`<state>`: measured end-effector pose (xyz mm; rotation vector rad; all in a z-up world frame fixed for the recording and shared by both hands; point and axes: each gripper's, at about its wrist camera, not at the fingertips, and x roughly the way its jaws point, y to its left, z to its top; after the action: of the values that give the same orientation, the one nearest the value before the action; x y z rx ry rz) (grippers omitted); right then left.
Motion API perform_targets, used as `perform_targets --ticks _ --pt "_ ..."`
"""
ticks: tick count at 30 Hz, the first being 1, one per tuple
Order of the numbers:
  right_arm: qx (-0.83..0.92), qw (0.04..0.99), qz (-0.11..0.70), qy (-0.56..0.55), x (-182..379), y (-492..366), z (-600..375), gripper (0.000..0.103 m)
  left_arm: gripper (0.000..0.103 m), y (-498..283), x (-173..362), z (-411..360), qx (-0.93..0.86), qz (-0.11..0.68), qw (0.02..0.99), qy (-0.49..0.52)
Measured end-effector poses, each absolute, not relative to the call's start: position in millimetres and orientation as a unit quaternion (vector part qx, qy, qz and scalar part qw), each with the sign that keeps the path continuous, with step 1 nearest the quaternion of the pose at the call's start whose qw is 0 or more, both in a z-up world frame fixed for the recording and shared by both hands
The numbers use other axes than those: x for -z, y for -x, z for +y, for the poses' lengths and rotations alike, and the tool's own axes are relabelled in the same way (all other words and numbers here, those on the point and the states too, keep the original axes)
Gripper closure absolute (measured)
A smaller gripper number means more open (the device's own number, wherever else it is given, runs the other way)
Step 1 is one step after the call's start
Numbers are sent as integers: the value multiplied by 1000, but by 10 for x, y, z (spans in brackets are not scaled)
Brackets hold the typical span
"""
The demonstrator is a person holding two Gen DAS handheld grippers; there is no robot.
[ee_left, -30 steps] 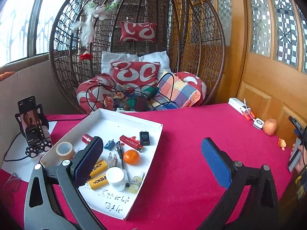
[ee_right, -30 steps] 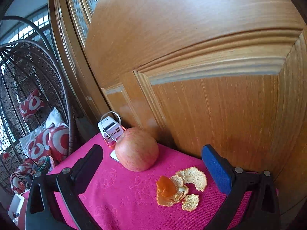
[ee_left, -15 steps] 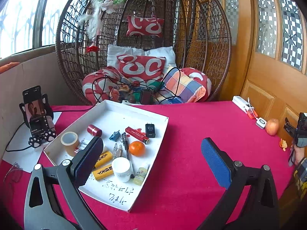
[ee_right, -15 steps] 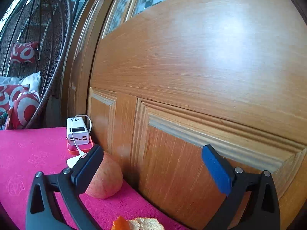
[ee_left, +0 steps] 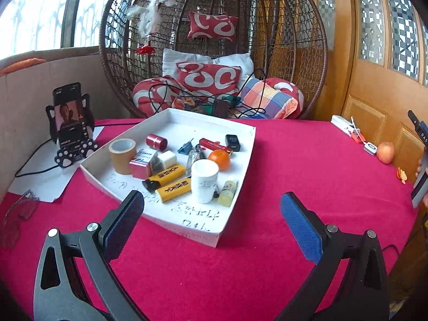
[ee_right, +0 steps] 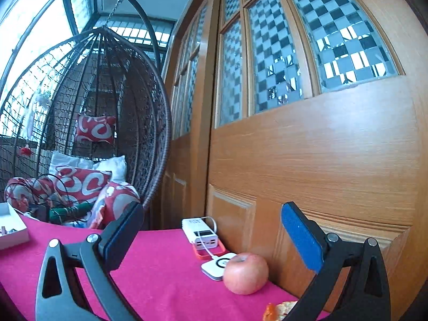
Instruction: Organize rigid objects
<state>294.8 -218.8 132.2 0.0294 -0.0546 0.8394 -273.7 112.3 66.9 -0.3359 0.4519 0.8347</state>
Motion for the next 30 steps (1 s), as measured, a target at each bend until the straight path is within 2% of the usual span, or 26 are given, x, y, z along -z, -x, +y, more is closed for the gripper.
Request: perform_targets --ticks 3,8,16,21,23,25,30 --pt "-468 882 5 -51 -1290 -2580 -1987 0 0 3190 -452 1183 -445 219 848 186" --pt "-546 823 112 -111 -1103 -2157 -1522 0 0 3831 -215 1319 -529 225 793 201" --pt "-575 798 176 -36 -756 -1542 -796 0 2 4558 116 1491 -618 232 723 201" --pt "-574 755 315 -21 -421 -1442 -692 0 2 4953 240 1643 -695 265 645 176" --pt "-578 739 345 -31 -347 -1354 -723 0 0 5247 311 1664 -698 232 647 201" --pt "-594 730 338 -30 -359 -1208 -747 0 1 5493 303 1698 -710 213 629 235" --pt "-639 718 272 -46 -607 -995 -808 0 1 5800 13 1527 -727 147 634 220"
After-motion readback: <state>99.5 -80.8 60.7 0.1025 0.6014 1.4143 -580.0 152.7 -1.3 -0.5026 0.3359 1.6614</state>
